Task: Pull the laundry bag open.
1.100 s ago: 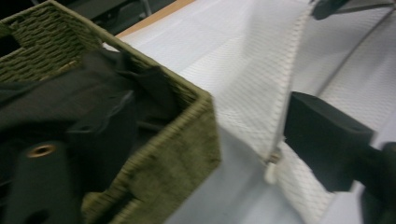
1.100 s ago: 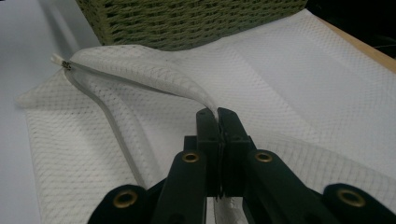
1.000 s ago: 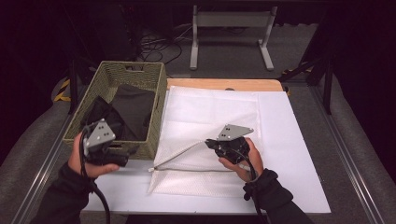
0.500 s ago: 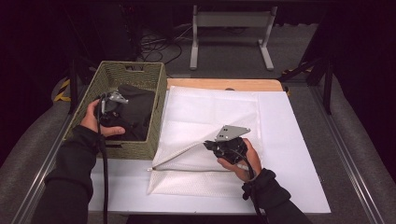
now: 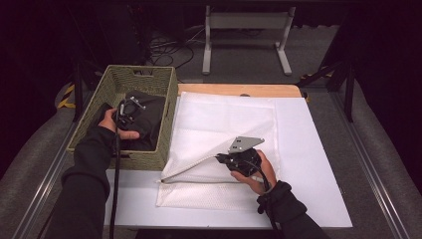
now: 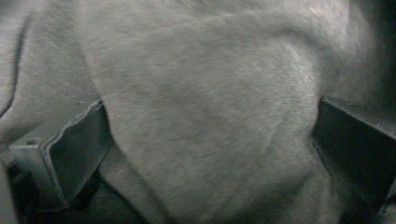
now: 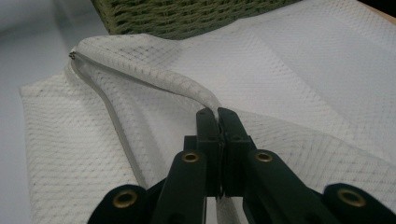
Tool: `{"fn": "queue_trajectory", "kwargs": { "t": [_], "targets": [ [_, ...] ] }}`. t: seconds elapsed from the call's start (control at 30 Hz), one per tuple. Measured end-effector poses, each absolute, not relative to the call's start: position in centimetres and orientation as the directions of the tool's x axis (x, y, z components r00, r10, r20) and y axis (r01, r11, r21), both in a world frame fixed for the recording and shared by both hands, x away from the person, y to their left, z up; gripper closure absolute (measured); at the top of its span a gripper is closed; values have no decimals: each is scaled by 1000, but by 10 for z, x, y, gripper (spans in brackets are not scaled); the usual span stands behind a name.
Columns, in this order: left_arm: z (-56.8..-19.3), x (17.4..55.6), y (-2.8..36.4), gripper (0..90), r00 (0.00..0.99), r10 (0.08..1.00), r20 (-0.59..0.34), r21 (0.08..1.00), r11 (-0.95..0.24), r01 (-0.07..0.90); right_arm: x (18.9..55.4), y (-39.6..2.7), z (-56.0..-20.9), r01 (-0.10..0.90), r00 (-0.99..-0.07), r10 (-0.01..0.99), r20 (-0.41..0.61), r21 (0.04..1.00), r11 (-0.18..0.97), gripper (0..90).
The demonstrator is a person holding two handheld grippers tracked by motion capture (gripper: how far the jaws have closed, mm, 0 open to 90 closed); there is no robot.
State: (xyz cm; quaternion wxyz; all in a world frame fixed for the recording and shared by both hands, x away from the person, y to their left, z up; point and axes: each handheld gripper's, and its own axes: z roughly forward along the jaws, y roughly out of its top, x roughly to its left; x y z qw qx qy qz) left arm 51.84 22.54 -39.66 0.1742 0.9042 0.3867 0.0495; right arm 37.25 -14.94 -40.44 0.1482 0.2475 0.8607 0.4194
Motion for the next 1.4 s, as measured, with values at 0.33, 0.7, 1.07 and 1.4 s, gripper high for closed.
{"fn": "queue_trajectory", "kwargs": {
  "t": [0.33, 0.7, 1.07, 1.4],
  "targets": [
    [-397, 517, 218, 228, 689, 721, 78, 294, -676, 675, 371, -155, -406, 309, -831, 555, -42, 794, 523, 888],
    [-382, 498, 218, 592, 659, 711, 244, 422, -690, 588, 368, -158, -405, 310, -827, 561, -46, 795, 521, 889],
    [-354, 468, 241, 608, 567, 793, 223, 657, -552, 513, 365, -162, -399, 291, -811, 581, -67, 815, 501, 892],
    [-332, 433, 258, 609, 547, 821, 162, 795, -437, 421, 367, -163, -390, 271, -795, 600, -92, 831, 486, 893]
  ]
}}
